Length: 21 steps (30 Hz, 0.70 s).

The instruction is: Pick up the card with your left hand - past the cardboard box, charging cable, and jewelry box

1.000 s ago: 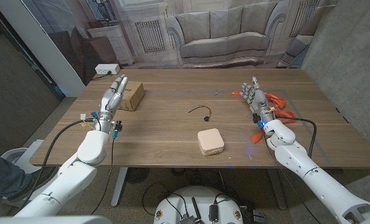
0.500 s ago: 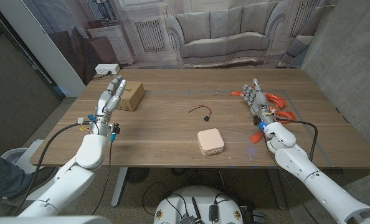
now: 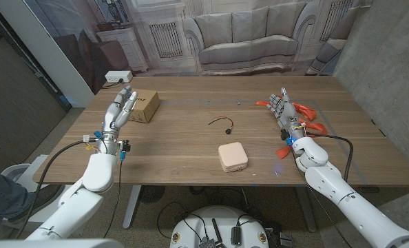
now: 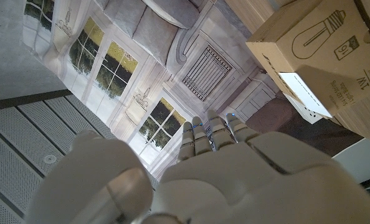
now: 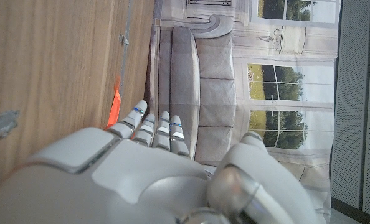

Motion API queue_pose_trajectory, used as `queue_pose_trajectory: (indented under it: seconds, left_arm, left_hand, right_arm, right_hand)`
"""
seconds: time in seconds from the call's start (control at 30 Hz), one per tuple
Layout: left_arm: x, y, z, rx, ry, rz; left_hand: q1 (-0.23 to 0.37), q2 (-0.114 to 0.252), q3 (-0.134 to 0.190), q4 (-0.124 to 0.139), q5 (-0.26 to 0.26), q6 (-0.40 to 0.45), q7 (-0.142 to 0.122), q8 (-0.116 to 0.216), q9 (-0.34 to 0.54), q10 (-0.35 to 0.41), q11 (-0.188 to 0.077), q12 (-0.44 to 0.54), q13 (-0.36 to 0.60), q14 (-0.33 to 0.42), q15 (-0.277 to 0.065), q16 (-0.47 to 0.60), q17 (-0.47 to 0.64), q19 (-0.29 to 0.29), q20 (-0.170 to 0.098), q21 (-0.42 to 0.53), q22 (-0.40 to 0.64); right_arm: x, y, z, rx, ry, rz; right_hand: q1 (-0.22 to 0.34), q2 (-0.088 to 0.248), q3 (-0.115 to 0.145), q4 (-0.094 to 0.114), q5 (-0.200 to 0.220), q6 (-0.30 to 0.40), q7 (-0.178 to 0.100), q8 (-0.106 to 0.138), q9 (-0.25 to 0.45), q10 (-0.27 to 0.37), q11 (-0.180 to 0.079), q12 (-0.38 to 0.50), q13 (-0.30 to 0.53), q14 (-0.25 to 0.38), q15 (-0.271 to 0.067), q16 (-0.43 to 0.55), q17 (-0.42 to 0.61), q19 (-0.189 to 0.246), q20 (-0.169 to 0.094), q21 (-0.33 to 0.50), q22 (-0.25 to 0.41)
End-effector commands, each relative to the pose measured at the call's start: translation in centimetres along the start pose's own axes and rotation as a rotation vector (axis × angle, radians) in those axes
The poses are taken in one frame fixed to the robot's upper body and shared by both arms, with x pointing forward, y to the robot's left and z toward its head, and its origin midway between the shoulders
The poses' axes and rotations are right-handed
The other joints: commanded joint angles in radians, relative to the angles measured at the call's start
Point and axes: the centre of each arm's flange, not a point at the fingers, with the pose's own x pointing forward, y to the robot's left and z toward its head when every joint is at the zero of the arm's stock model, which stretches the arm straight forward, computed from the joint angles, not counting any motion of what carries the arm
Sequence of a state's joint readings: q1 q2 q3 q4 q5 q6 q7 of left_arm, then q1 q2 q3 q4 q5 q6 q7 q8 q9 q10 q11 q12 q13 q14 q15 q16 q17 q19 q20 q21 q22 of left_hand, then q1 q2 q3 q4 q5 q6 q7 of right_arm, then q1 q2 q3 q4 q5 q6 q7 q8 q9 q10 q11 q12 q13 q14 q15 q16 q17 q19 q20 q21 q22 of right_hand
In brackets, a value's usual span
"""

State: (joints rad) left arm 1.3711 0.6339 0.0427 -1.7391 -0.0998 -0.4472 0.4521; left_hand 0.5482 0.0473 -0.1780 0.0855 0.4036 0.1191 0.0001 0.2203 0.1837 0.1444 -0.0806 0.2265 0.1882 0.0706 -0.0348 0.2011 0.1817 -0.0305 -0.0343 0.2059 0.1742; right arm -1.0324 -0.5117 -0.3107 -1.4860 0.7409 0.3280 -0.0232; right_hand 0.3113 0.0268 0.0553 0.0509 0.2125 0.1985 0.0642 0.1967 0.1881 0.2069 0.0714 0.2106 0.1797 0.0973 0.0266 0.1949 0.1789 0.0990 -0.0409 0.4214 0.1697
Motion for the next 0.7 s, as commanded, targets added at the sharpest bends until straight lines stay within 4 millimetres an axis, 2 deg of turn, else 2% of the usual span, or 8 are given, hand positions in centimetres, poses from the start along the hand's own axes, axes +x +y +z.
queue_pose_trajectory:
  seconds: [0.03,0.47,0.7]
  left_arm:
    - [-1.0,0.5,-0.3,0.053,-0.004,0.022]
    - [-2.7,0.8,-1.0,0.096,0.009,0.059]
    - [-3.3,0.7,-1.1,0.146,-0.001,0.088]
  left_hand:
    - [0.011,0.002,-0.003,-0.005,0.005,0.012,0.0,0.008,0.006,0.009,-0.001,0.004,0.004,0.013,-0.011,0.002,0.0,0.006,-0.04,0.003,0.004]
    - [0.017,0.003,-0.005,-0.007,0.009,0.023,-0.004,0.008,0.006,0.017,-0.007,0.003,0.004,0.023,-0.015,0.002,0.0,0.02,-0.041,0.006,0.004]
    - [0.042,-0.001,-0.004,-0.021,0.015,0.035,-0.008,0.009,0.006,0.033,-0.016,0.005,0.004,0.037,-0.024,0.003,-0.001,0.031,-0.043,0.007,0.003]
  right_arm:
    - [-0.1,0.5,-0.3,0.001,0.006,0.002]
    - [-0.3,0.8,-0.6,0.011,0.005,-0.004]
    - [-0.3,0.9,-0.5,0.01,0.005,-0.003]
  right_hand:
    - [0.002,0.006,-0.005,0.001,-0.002,0.009,0.004,0.003,0.003,0.005,-0.001,0.002,0.004,0.004,0.001,-0.005,0.004,0.01,-0.007,-0.004,0.006]
    - [0.001,0.007,-0.006,0.0,-0.002,0.011,0.004,0.003,0.003,0.006,-0.002,0.002,0.005,0.005,-0.001,-0.005,0.004,0.016,-0.012,-0.01,0.006]
    - [0.003,0.008,-0.006,-0.002,-0.003,0.013,0.004,0.003,0.003,0.007,-0.008,0.002,0.005,0.016,-0.003,-0.001,0.004,0.032,-0.019,-0.01,0.006]
